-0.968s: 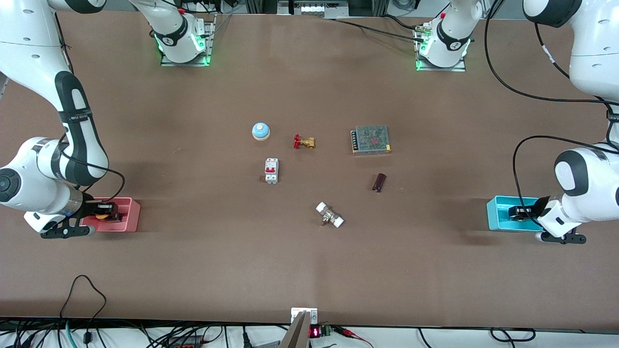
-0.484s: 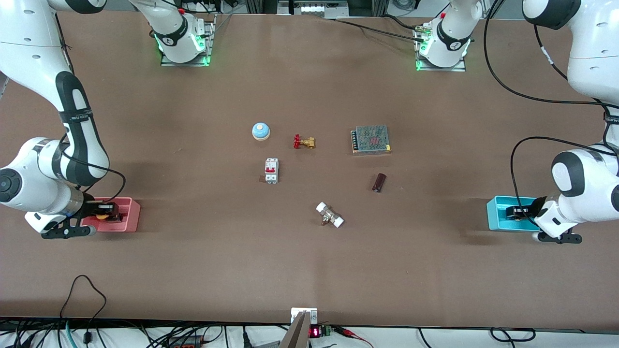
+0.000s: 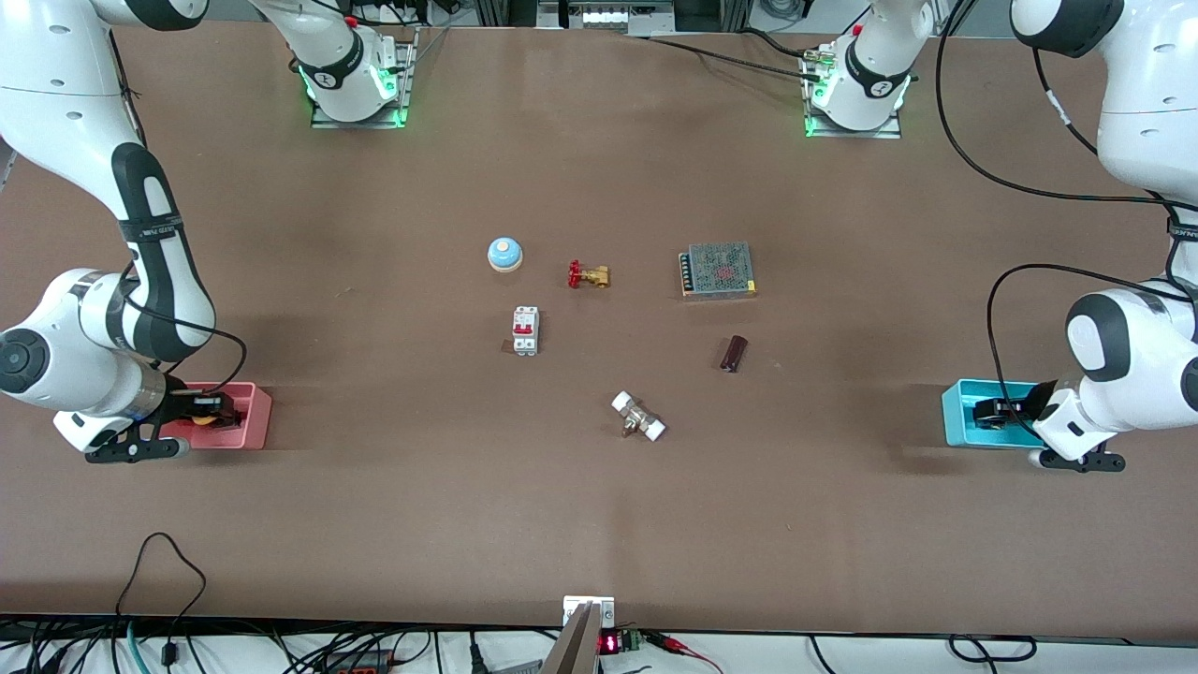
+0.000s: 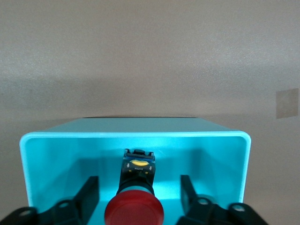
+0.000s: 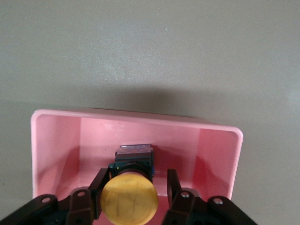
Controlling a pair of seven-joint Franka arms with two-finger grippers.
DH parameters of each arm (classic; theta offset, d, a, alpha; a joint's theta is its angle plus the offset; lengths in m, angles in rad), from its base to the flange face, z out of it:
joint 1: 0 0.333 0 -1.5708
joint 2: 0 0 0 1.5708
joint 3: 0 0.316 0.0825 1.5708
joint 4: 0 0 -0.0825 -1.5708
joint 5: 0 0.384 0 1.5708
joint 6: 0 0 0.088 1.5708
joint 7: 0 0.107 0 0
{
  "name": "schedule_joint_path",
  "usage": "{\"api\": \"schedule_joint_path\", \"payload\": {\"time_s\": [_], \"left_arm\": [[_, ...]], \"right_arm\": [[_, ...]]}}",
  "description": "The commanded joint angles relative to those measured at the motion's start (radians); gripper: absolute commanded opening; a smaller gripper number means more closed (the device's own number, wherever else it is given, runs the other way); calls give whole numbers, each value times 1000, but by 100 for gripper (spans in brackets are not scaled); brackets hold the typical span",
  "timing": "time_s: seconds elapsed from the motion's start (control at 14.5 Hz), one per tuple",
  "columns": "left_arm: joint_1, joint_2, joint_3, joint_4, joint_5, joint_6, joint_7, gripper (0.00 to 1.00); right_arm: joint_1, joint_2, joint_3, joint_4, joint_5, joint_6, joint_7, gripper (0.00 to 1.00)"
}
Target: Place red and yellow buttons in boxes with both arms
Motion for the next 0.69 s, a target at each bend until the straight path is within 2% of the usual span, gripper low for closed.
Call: {"api": "schedule_joint_path", "payload": {"time_s": [0.0, 0.07, 0.21, 0.28, 0.62], "left_arm": [[0, -24, -3, -2, 2, -7, 2, 100], [0, -36, -3, -2, 4, -18, 2, 100], [0, -72, -14, 9, 4, -83, -5, 100], [-6, -99, -17, 10, 7, -119, -7, 100], [-60, -268, -29, 11, 8, -364, -28, 100]], "right_arm": [[1, 7, 2, 21, -2, -3, 4, 78], [2, 1, 2, 21, -1, -3, 6, 84], [11, -35, 2, 12, -1, -19, 1, 88], [11, -62, 2, 1, -1, -36, 0, 100], [14, -245, 12, -91, -7, -159, 1, 100]]}}
